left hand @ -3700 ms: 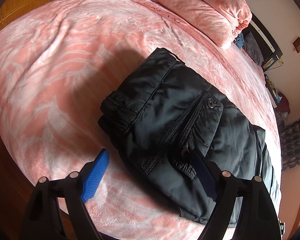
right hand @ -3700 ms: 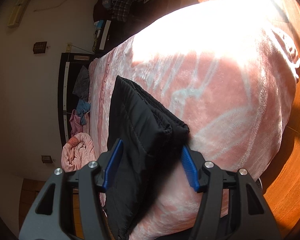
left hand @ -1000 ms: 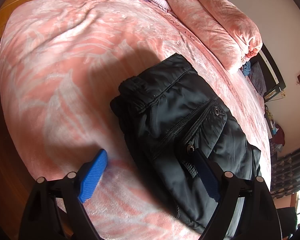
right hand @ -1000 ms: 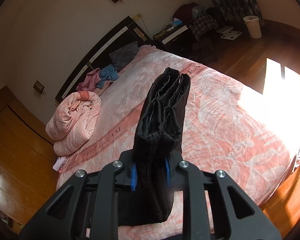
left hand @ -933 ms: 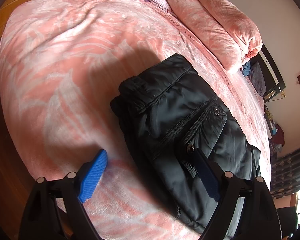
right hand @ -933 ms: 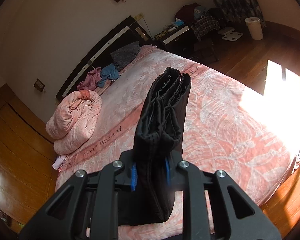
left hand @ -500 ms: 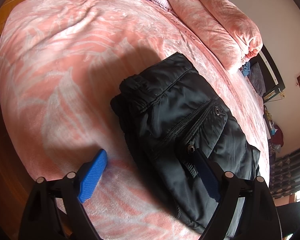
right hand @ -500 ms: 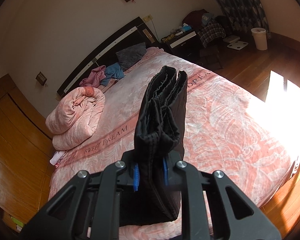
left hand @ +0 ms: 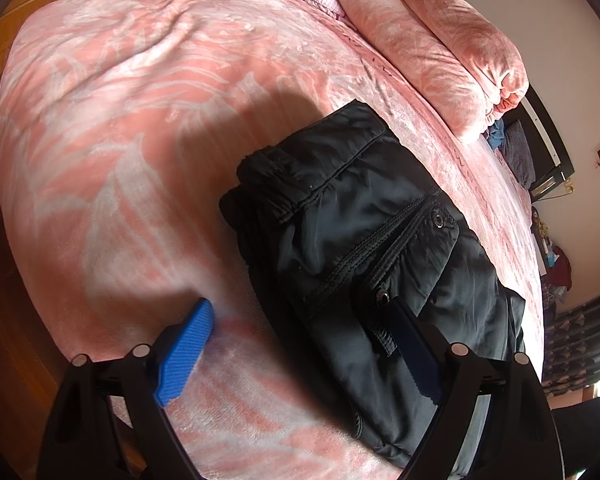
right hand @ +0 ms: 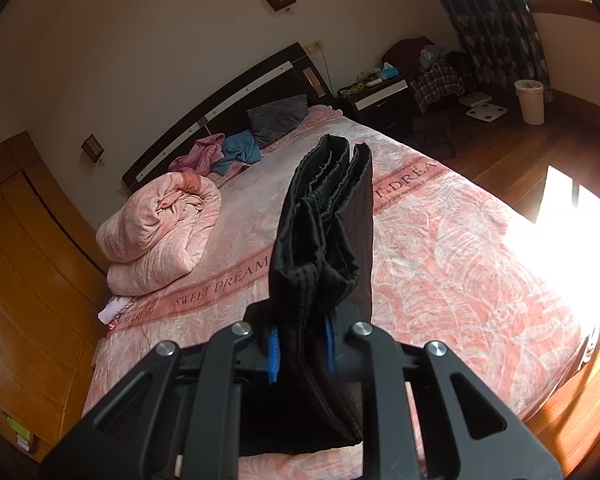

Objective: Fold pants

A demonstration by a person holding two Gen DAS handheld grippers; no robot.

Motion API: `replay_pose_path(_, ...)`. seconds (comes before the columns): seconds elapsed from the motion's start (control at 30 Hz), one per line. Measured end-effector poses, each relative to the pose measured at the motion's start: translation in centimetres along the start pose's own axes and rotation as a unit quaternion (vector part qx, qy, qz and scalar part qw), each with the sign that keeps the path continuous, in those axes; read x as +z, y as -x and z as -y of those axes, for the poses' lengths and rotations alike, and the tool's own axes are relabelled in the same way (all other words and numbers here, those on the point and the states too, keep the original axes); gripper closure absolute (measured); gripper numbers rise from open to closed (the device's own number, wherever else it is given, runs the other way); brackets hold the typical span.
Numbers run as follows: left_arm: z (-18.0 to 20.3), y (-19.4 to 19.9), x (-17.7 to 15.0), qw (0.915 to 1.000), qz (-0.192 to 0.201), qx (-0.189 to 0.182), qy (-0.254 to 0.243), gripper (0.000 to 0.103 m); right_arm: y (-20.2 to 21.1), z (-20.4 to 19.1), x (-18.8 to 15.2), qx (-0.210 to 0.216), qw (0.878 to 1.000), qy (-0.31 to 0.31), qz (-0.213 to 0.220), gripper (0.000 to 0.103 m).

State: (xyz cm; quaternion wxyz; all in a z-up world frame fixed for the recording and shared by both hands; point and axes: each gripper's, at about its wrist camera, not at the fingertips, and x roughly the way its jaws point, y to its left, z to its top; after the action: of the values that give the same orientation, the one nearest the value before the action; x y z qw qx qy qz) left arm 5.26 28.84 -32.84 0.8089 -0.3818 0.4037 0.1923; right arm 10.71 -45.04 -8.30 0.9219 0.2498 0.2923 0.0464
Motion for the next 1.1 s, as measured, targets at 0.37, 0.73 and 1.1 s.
replay_pose_path(0.37,0.3,0.0,-0.1,0.9999,-0.002,0.013,-0.005,0.014,0.7,-2.3,-0.6,0.017,0.998,0.052,0.01,0.088)
replay_pose_path(0.73,0.5,-0.1,-0.1,0.9997,-0.003,0.022,-0.009,0.014,0.5,-4.4,-0.7,0.028,0.996,0.084,0.011,0.088)
replay_pose_path(1.1,0.2,-0.1,-0.1,0.9999,-0.003,0.013,-0.006,0.014,-0.4,-6.5,-1.3,0.025,0.994,0.11,-0.005,0.088)
